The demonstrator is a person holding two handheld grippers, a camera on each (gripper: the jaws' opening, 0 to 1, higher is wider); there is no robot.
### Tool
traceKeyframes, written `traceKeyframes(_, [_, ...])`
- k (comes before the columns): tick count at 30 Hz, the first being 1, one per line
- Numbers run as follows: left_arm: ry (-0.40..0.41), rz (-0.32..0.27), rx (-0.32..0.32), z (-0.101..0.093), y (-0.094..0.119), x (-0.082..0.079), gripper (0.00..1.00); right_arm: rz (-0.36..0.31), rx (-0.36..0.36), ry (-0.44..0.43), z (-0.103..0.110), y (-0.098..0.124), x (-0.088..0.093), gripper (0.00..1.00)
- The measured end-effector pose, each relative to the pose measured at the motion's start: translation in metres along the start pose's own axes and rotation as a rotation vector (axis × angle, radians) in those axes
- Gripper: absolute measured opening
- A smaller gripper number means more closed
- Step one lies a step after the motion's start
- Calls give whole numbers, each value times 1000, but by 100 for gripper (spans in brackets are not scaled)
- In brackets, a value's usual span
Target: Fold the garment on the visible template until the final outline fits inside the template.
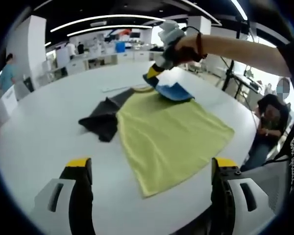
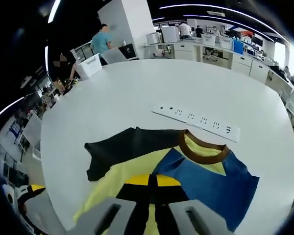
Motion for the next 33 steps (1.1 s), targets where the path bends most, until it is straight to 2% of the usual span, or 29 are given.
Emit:
traceKeyframes(15, [8,18,2,1,0,5,98,1,-52,16,24,-15,-4,0])
traceKeyframes(23, [14,21,-8,3,1,6,98,21,-67,18,25,-27,0,0])
traceKeyframes(33, [11,5,1,0,0,6,97,65,-82,70,26,-45,13,0])
Point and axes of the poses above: the point that each gripper's makers call its tool centre point, and the gripper's own axes: y roughly backward along the fingers, z roughly to its left, x roughly out of its underside, the point moved 9 cm from there along y, roughly backward along the fingers, and after that the axes turned 15 degrees about -z, right-handed, at the moved point
